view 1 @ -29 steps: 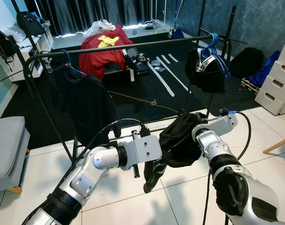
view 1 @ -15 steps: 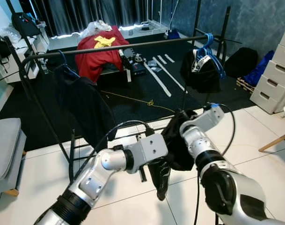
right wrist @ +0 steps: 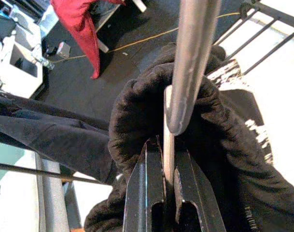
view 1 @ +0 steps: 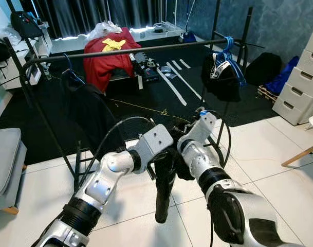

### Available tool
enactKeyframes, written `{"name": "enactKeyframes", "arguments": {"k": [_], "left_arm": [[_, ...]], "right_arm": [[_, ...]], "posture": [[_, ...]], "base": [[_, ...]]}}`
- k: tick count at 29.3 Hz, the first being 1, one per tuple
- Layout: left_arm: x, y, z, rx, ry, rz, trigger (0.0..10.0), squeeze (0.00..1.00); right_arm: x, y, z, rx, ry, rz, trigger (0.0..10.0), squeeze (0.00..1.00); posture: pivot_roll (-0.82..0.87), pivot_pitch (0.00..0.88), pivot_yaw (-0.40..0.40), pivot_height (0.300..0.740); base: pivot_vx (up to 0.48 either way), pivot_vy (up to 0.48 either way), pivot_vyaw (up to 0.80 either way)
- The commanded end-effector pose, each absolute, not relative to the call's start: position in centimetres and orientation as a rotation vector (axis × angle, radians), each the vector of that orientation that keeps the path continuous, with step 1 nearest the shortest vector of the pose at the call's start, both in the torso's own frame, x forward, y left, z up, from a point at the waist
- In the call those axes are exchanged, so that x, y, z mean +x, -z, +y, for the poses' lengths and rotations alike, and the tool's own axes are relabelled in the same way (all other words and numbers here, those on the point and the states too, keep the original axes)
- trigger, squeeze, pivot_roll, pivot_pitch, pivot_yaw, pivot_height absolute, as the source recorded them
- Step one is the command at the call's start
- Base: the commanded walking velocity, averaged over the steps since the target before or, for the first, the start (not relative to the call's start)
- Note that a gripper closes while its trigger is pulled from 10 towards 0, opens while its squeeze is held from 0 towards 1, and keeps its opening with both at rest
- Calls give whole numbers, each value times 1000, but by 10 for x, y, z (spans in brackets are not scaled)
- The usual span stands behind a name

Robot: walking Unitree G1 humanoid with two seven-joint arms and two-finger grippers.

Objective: Hang hanger

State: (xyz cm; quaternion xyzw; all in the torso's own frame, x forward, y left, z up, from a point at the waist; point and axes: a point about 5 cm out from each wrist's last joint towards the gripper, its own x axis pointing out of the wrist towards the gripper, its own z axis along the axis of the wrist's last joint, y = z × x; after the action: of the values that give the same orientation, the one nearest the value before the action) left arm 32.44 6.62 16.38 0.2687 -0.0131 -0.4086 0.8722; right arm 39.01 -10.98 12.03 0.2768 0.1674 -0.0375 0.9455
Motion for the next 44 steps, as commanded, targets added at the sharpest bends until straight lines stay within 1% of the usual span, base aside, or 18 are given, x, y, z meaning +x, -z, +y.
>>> {"name": "enactKeyframes", "arguments": {"k": [1, 3, 9, 10, 18, 19, 26, 29, 33, 34, 35, 38, 39, 40, 41, 42, 43, 44], "left_arm": [[328, -158, 76, 628, 842, 20, 10000, 0], [327, -151, 79, 660, 848, 56, 10000, 0], [323, -145, 79, 650, 879, 86, 10000, 0], [321, -143, 79, 646, 894, 99, 10000, 1000], [319, -140, 86, 658, 902, 121, 10000, 1000], [320, -144, 87, 639, 897, 94, 10000, 0], [323, -154, 91, 586, 871, 61, 10000, 0], [328, -159, 111, 554, 842, 94, 10000, 0], [330, -162, 122, 537, 824, 108, 10000, 0], [330, -164, 124, 514, 820, 102, 10000, 718], [329, -165, 125, 496, 833, 96, 10000, 1000], [327, -165, 126, 485, 848, 94, 10000, 1000], [330, -167, 134, 503, 802, 80, 10000, 0], [330, -167, 134, 503, 802, 80, 10000, 0], [332, -168, 141, 517, 766, 70, 10000, 0], [338, -171, 154, 518, 664, 56, 10000, 0], [338, -171, 154, 518, 664, 56, 10000, 0], [342, -173, 163, 517, 595, 47, 10000, 0]], "right_arm": [[386, -112, -110, 539, 65, 368, 10000, 0], [386, -110, -111, 533, 61, 371, 10000, 0], [386, -110, -112, 524, 54, 365, 10000, 0], [385, -110, -113, 521, 53, 364, 10000, 0], [384, -107, -116, 524, 58, 370, 10000, 0], [383, -105, -116, 522, 56, 375, 10000, 0], [383, -105, -117, 517, 56, 376, 10000, 0], [382, -102, -124, 508, 59, 381, 10000, 0], [380, -98, -126, 500, 58, 390, 10000, 0], [379, -97, -127, 498, 58, 394, 10000, 0], [379, -96, -127, 488, 53, 396, 10000, 0], [378, -96, -128, 468, 29, 396, 10000, 0], [381, -101, -129, 448, -29, 362, 10000, 0], [381, -101, -129, 448, -29, 362, 10000, 0], [382, -105, -130, 434, -70, 338, 10000, 0], [385, -112, -132, 417, -133, 306, 10000, 0], [385, -112, -132, 417, -133, 306, 10000, 0], [386, -116, -134, 405, -173, 287, 10000, 0]], "posture": [[11, 40, 21, 740], [9, 35, 21, 740], [10, 34, 21, 740], [10, 34, 21, 740], [8, 29, 16, 740], [7, 29, 14, 740], [6, 30, 14, 740], [8, 28, 12, 740], [10, 32, 12, 740], [10, 29, 14, 740], [10, 27, 14, 740], [12, 32, 16, 740], [13, 31, 18, 740], [13, 31, 18, 740], [13, 31, 18, 740], [10, 34, 26, 740], [10, 34, 26, 740], [10, 34, 26, 740]], "base": [[0, 0, 0], [0, 0, 0], [0, 0, 0], [0, 0, 0], [0, 0, 0], [0, 0, 0], [0, 0, 0], [0, 0, 0], [0, 0, 0], [0, 0, 0], [0, 0, 0], [0, 0, 0], [0, 0, 0], [0, 0, 0], [0, 0, 0], [0, 0, 0], [0, 0, 0], [0, 0, 0]]}}
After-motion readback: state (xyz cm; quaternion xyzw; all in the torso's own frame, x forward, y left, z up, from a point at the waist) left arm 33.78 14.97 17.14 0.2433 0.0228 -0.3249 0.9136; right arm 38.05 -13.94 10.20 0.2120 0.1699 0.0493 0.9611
